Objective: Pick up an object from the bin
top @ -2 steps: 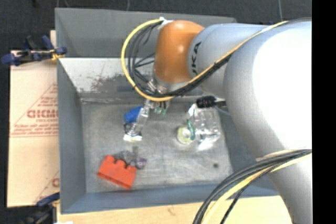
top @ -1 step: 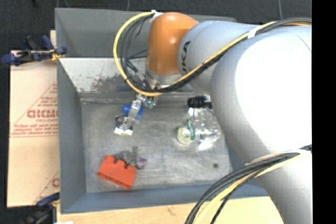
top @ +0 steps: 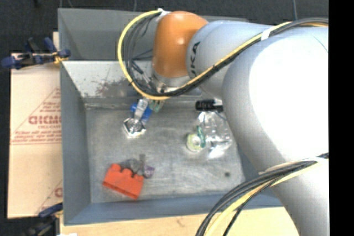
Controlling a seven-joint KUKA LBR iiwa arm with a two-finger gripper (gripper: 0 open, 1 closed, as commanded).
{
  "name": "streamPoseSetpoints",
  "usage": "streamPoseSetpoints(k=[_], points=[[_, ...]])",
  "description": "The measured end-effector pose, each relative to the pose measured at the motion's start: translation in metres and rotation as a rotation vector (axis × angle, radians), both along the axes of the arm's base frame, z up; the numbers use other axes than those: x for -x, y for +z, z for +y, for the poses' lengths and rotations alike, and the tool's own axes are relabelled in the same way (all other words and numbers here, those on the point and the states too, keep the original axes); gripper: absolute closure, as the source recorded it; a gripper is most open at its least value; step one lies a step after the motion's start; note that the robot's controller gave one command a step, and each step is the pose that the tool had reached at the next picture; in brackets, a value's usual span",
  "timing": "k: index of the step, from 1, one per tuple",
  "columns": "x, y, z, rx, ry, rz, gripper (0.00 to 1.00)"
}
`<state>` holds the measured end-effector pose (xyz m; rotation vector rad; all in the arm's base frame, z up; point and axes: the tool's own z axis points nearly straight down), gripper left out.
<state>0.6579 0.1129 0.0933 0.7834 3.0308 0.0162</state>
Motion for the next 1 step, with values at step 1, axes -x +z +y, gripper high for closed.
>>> streamPoseSetpoints(k=[1], points=[[0.0083,0.1295,-0.0003,0.006,0.034,0.001,1.00]])
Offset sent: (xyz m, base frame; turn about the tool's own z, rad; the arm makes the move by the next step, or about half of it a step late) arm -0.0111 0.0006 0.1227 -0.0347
